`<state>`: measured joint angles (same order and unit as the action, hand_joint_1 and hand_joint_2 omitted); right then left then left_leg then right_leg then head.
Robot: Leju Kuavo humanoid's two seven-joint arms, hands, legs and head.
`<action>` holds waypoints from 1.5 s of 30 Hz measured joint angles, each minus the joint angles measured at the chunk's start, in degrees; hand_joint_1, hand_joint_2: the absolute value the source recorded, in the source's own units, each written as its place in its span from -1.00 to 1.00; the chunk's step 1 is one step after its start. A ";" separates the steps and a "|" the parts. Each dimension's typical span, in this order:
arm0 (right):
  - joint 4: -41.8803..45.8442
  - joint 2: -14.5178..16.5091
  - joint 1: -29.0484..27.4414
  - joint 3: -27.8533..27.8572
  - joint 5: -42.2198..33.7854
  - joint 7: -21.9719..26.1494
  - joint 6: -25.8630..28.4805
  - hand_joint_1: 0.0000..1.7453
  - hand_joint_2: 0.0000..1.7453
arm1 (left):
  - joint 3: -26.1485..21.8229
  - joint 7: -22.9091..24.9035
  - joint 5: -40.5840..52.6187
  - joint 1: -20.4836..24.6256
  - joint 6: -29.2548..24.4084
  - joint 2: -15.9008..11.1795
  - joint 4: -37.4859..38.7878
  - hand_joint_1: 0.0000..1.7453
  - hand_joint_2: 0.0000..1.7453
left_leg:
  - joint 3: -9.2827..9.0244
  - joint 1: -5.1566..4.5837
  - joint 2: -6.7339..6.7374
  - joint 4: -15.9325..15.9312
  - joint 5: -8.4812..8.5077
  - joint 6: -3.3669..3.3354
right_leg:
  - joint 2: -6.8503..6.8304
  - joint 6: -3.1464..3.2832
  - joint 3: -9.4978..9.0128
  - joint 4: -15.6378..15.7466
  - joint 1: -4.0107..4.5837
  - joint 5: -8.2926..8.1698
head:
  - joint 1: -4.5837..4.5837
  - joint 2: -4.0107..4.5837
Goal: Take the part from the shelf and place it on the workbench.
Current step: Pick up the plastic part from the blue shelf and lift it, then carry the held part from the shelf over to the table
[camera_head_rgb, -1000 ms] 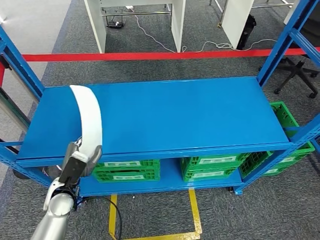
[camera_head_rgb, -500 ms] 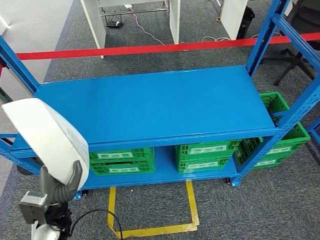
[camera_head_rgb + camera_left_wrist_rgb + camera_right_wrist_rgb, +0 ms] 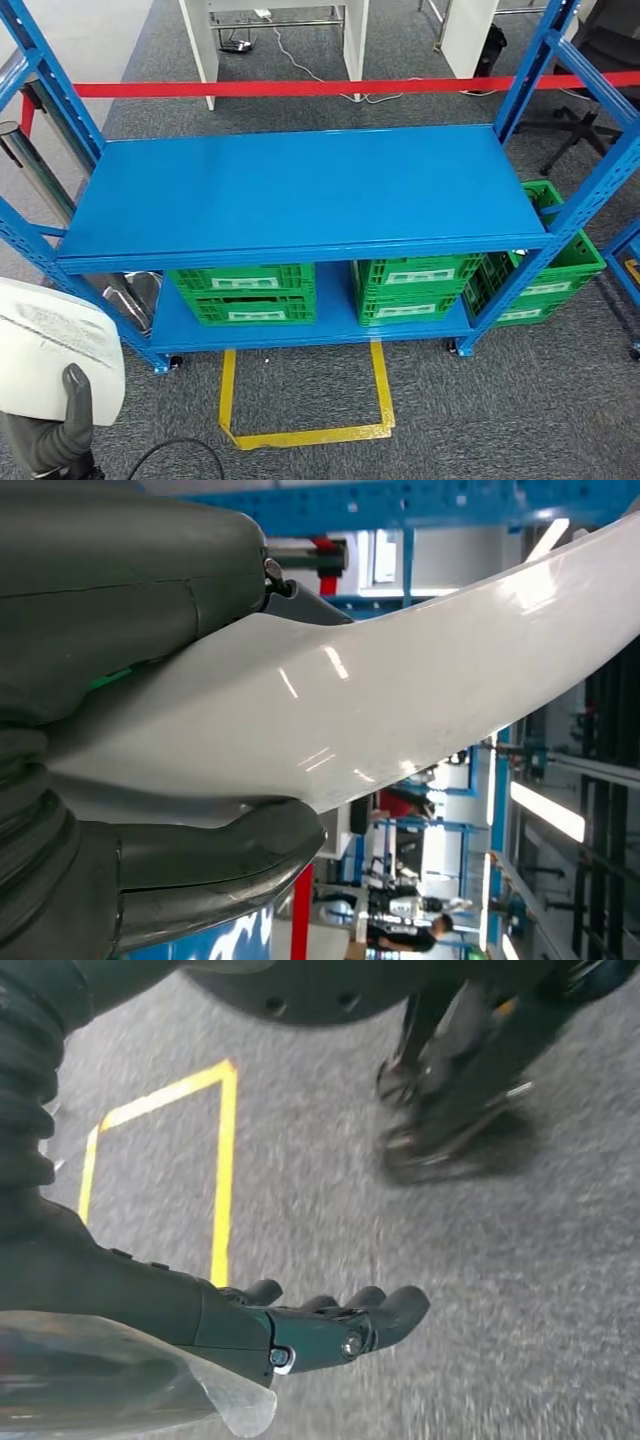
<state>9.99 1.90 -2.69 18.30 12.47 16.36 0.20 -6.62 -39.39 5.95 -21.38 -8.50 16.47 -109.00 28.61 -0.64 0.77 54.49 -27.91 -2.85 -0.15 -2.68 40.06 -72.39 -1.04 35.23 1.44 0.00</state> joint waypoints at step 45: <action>-0.13 1.40 1.03 1.82 4.55 4.97 -4.71 -1.00 1.00 | -5.54 -0.02 3.16 -4.23 -1.27 3.50 -3.00 1.00 1.00 | 9.56 0.37 -0.48 15.48 -6.81 3.18 | -0.47 2.89 -12.08 16.99 0.13 -4.99 | -0.38 0.00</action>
<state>9.86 3.30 -1.66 20.12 17.02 21.33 -4.50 -12.15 -39.41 9.11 -25.61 -9.78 19.97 -111.99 38.17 -0.27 0.29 69.96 -34.72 0.33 -0.62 0.21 27.98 -55.41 -0.92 30.24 1.06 0.00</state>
